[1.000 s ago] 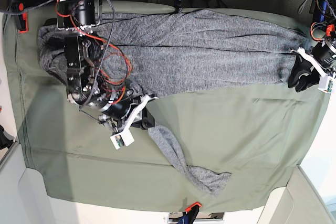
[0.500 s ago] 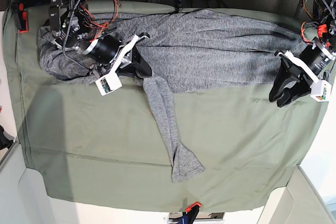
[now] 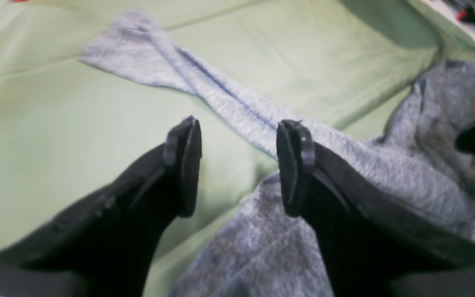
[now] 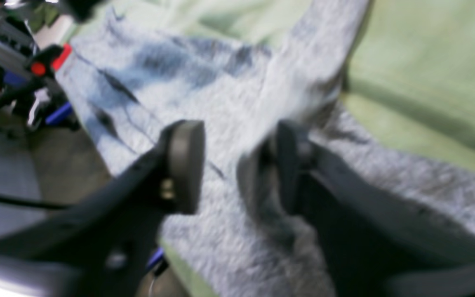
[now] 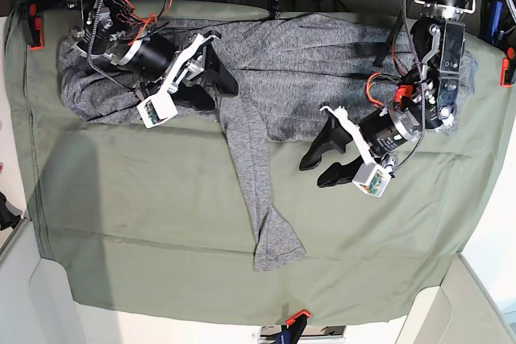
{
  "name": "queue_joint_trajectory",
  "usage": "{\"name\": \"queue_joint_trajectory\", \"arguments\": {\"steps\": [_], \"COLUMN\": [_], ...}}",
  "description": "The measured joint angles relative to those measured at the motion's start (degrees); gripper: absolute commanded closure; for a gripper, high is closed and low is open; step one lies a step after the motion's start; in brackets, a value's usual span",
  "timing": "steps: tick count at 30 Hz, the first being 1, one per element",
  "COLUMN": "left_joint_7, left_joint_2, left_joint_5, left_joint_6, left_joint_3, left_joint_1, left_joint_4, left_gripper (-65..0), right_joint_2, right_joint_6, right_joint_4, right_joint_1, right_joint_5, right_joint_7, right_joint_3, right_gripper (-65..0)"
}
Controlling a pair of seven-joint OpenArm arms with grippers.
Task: Fold the T-shirt properly
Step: 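Grasp the grey sleeve with the right gripper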
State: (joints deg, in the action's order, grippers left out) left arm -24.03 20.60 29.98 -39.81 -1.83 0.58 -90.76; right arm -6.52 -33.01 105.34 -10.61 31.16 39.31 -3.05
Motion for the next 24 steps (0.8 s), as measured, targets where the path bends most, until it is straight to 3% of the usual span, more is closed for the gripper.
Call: {"name": "queue_joint_trajectory", "arguments": {"steps": [3, 7, 10, 12, 15, 18, 22, 24], "left_joint_7": [-1.1, -1.1, -1.3, -1.3, -1.9, -2.5, -3.1, -3.1], "left_joint_2": [-0.6, 0.1, -0.1, -0.1, -0.1, -0.1, 0.1, 0.6], "left_joint_5": [-0.4, -0.3, -0.2, -0.1, -0.4, -0.2, -0.1, 0.0], "left_joint_6": [0.2, 0.2, 0.1, 0.1, 0.1, 0.1, 0.1, 0.1], "left_joint_3": [-0.1, 1.4, 1.3, 1.2, 1.2, 1.3, 1.4, 1.9], "left_joint_1": [1.6, 1.4, 1.3, 1.0, 0.7, 0.7, 0.0, -1.3], "left_joint_4": [1.6, 1.1, 1.0, 1.0, 1.0, 1.0, 1.0, 1.0], "left_gripper": [-31.7, -28.7, -28.7, -28.7, -28.7, -28.7, -28.7, -28.7], "right_joint_2": [0.0, 1.5, 3.8, 5.6, 7.0, 7.5, 8.6, 10.1], "right_joint_6": [2.0, 7.8, 9.3, 9.7, 10.4, 10.1, 14.8, 15.1], "right_joint_4": [0.0, -0.1, -1.1, -2.8, -9.1, -17.8, -26.6, -30.3], "right_joint_1": [1.4, 7.3, 11.7, 14.1, 18.4, 23.1, 27.4, 29.4], "right_joint_5": [-3.9, -11.5, -14.6, -16.3, -20.7, -23.6, -26.4, -27.4], "right_joint_7": [-4.7, -4.9, -5.2, -5.2, -5.4, -6.6, -8.3, -8.4], "right_joint_3": [0.5, 0.7, 0.7, 0.7, 0.7, 0.7, 0.8, 0.8], "right_gripper": [-31.5, -31.5, -31.3, -24.8, 0.0, 0.0, 0.0, 0.0]}}
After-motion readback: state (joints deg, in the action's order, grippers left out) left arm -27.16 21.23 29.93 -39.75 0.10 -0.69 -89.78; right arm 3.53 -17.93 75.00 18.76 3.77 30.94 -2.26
